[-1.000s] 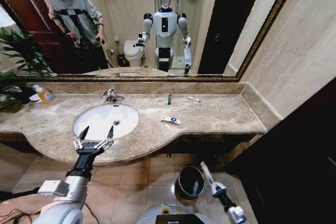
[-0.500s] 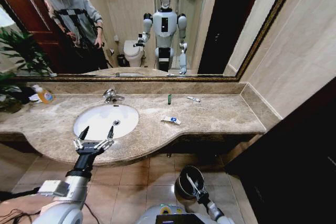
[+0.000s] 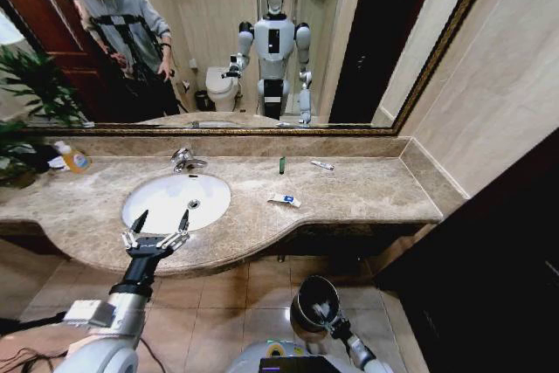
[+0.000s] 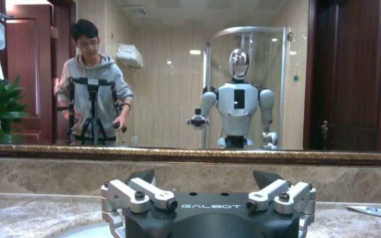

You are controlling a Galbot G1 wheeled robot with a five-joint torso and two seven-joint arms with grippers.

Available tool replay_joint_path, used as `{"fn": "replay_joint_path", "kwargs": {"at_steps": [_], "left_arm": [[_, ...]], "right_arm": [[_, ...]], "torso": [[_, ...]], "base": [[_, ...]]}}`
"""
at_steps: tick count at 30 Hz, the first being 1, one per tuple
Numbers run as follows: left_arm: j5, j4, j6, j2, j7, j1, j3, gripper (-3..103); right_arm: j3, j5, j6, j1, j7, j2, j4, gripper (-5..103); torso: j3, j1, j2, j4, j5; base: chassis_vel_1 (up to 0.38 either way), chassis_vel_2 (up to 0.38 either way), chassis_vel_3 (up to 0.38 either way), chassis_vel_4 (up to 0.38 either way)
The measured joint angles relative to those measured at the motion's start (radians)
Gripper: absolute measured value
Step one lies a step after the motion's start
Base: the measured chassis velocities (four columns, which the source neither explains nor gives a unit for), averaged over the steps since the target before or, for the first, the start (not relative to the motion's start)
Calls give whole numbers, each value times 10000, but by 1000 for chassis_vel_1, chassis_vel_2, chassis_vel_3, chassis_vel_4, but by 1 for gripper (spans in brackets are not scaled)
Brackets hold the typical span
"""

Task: Pick up the trash from the sink and place it in the trash bin.

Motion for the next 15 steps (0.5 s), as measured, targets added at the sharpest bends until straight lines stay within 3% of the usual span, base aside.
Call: {"fn": "replay_joint_path", "kwargs": {"at_steps": [4,6,7,9,10,13,15], "left_arm": [[0,0,0,0,0,0,0,100],[0,0,0,0,0,0,0,100],[0,0,0,0,0,0,0,100],[0,0,0,0,0,0,0,100],[0,0,0,0,0,0,0,100],[0,1,0,0,0,0,0,100],[0,0,0,0,-1,0,0,100]], "right_arm": [[111,409,170,-385,149,-143,811,74],[333,607,-134,-878,699,-337,1758,85],[333,607,-134,-878,699,-337,1758,85],[816,1108,-957,-1545,1455,-523,2955,95],[816,1108,-957,-1545,1455,-523,2955,95],[1691,2859,-1796,-2909,2268,-519,4380,100],[1977,3241,-1753,-3266,2488,-478,4611,100]], "torso": [[0,0,0,0,0],[0,0,0,1,1],[0,0,0,1,1],[-1,0,0,2,-8],[-1,0,0,2,-8],[0,0,0,-1,-5],[0,-1,1,-4,-8]], "base": [[0,0,0,0],[0,0,0,0],[0,0,0,0],[0,0,0,0],[0,0,0,0],[0,0,0,0],[0,0,0,0]]}}
